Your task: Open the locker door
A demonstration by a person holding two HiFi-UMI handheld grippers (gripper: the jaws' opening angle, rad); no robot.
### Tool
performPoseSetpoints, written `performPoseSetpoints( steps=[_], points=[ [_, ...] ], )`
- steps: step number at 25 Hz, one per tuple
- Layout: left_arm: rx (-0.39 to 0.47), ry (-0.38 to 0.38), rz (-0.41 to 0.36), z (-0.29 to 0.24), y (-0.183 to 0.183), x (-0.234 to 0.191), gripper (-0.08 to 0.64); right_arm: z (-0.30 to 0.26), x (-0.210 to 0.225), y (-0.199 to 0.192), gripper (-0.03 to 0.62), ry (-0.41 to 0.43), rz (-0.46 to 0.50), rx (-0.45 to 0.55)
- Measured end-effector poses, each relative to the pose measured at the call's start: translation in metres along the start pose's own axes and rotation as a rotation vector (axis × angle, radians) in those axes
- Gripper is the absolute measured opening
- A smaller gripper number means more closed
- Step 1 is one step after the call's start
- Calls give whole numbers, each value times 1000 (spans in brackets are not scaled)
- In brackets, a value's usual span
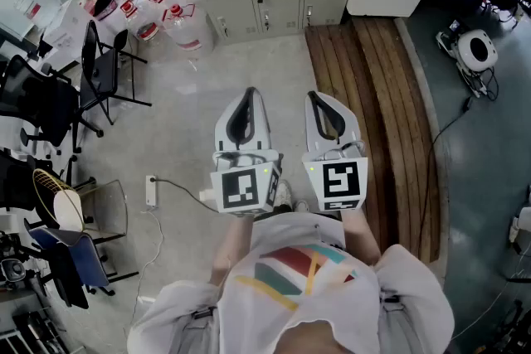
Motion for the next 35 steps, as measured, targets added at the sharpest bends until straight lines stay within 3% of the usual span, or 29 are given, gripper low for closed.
performPoseSetpoints(
  steps=[13, 19, 35],
  points=[
    [-4, 1, 9, 0, 1, -5, 14, -2, -4, -1, 5, 15, 2, -14],
    [12, 1, 25, 3, 1, -17, 15, -7, -10, 0, 5, 28, -39, -9],
    [37, -13, 39, -7, -2, -51, 15, -27, -27, -2, 5, 31, -28, -15]
  ],
)
Point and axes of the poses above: the fingertips, and each gripper's own axes: z backward along the fingers, x to its right, y out of its top, the point moved 6 cm from there along z, backward along the fingers, and after that the axes turned 13 degrees about -y, right-handed, at the moved point
